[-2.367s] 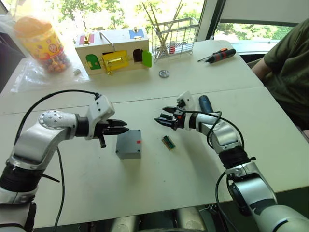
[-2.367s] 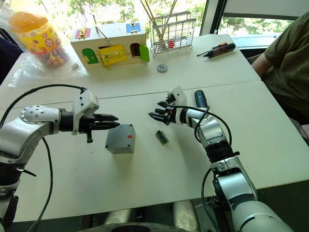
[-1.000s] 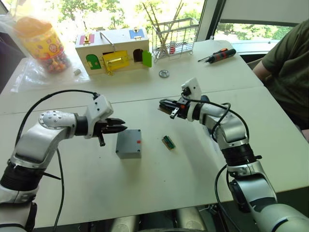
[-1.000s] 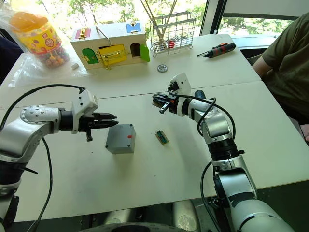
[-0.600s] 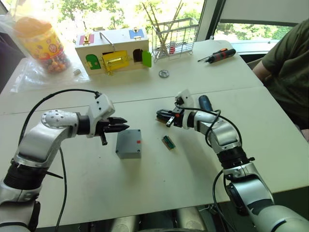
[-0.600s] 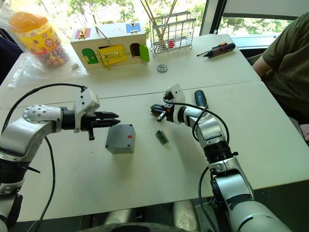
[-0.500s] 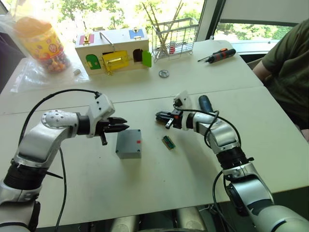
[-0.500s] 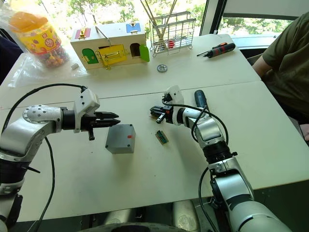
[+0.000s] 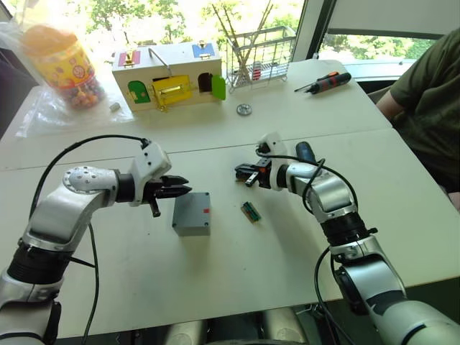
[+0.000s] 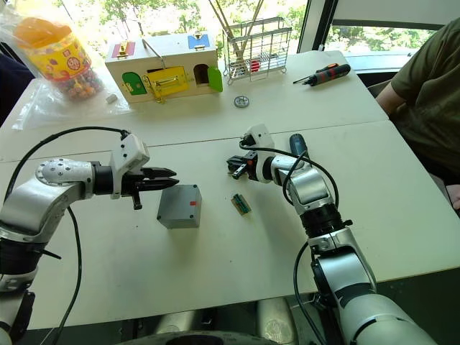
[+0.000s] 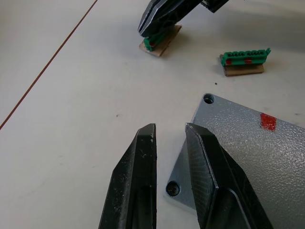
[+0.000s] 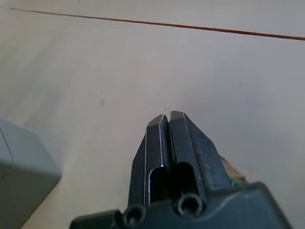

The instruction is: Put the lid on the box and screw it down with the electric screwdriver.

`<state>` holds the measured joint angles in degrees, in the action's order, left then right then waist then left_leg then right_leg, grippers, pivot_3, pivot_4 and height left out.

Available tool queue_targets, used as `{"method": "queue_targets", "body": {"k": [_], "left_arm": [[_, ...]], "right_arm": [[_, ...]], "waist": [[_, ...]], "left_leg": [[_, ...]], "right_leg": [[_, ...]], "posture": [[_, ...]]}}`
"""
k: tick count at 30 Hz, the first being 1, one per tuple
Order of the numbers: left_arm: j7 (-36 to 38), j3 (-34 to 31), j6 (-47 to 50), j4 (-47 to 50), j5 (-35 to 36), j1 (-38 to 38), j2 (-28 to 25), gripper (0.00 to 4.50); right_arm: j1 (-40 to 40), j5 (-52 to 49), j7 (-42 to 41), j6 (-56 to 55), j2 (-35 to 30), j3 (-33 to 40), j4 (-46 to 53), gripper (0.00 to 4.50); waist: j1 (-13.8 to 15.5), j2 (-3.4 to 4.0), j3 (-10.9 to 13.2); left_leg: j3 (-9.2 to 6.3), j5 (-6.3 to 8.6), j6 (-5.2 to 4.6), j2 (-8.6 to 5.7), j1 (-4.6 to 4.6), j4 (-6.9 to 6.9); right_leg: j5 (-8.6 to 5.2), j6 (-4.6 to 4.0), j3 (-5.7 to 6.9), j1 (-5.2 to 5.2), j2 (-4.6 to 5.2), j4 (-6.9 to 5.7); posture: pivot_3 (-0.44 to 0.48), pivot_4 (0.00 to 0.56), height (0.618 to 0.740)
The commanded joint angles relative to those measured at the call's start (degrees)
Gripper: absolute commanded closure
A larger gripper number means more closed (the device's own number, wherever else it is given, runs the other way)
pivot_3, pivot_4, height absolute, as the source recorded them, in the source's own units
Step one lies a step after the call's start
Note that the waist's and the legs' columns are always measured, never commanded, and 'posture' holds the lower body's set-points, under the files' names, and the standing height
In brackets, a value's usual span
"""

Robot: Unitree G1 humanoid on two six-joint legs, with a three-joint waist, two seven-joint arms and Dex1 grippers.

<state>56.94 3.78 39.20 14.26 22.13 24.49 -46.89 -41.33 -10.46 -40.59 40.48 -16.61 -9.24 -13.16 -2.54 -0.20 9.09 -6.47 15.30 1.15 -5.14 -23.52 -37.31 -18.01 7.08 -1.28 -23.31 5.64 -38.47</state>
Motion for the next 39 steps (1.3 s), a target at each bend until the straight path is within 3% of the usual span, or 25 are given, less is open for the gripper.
{"method": "queue_targets", "body": {"k": [1, 7, 17, 24, 32, 39], "left_arm": [[-0.18, -0.36, -0.76, 1.40, 0.01, 0.08, 0.00, 3.56], [-0.21, -0.27, -0.87, 1.27, -0.22, 0.20, 0.25, 3.56], [0.99, -2.13, 0.08, 2.50, 0.86, -0.79, -1.66, 3.56], [5.66, -7.07, 3.90, 7.02, 6.13, -4.37, -8.94, 3.56], [5.85, -8.49, 4.43, 9.12, 7.76, -8.28, -11.68, 3.56], [5.32, -8.08, 4.46, 9.05, 7.94, -8.19, -11.69, 3.56]], "right_arm": [[-2.15, -2.29, 0.64, 2.34, 0.64, 2.14, 4.06, 4.47], [-2.97, -6.53, 2.84, 8.99, 2.35, 6.23, 5.28, 4.47], [-1.61, -9.91, 0.16, 4.48, 2.13, 6.86, 12.79, 4.47], [5.52, -15.06, -4.34, 3.44, 1.85, 2.88, 26.13, 4.47], [10.46, -12.59, -3.15, -0.30, 3.58, -4.22, 27.09, 4.47], [11.40, -11.36, -2.61, -2.31, 3.08, -5.77, 25.64, 4.47]], "waist": [[0.00, 0.00, 0.00], [0.03, 0.00, 0.00], [-0.09, 0.00, 0.00], [-0.02, 0.01, 0.00], [0.05, 0.01, 0.00], [0.11, 0.01, 0.00]], "left_leg": [[0.00, 0.00, 0.00, 0.00, 0.00, 0.00], [0.00, 0.00, 0.00, 0.00, 0.00, 0.01], [0.01, 0.00, 0.00, -0.01, 0.00, 0.03], [-0.02, 0.00, -0.01, 0.01, 0.00, 0.07], [-0.02, 0.00, 0.00, 0.01, 0.00, 0.05], [-0.02, 0.00, 0.00, 0.00, 0.00, 0.04]], "right_leg": [[0.00, 0.00, 0.00, 0.00, 0.00, 0.00], [0.00, 0.00, 0.00, 0.00, 0.00, -0.01], [0.00, 0.00, 0.00, -0.05, 0.02, -0.04], [0.00, 0.00, -0.01, -0.04, 0.02, -0.04], [0.00, 0.00, -0.02, -0.04, 0.02, -0.05], [0.00, 0.00, -0.01, -0.03, 0.01, -0.04]], "posture": [[0.000, 0.150, 0.740], [0.000, 0.150, 0.740], [0.000, 0.150, 0.740], [0.000, 0.150, 0.740], [0.000, 0.150, 0.740], [0.000, 0.150, 0.740]]}}
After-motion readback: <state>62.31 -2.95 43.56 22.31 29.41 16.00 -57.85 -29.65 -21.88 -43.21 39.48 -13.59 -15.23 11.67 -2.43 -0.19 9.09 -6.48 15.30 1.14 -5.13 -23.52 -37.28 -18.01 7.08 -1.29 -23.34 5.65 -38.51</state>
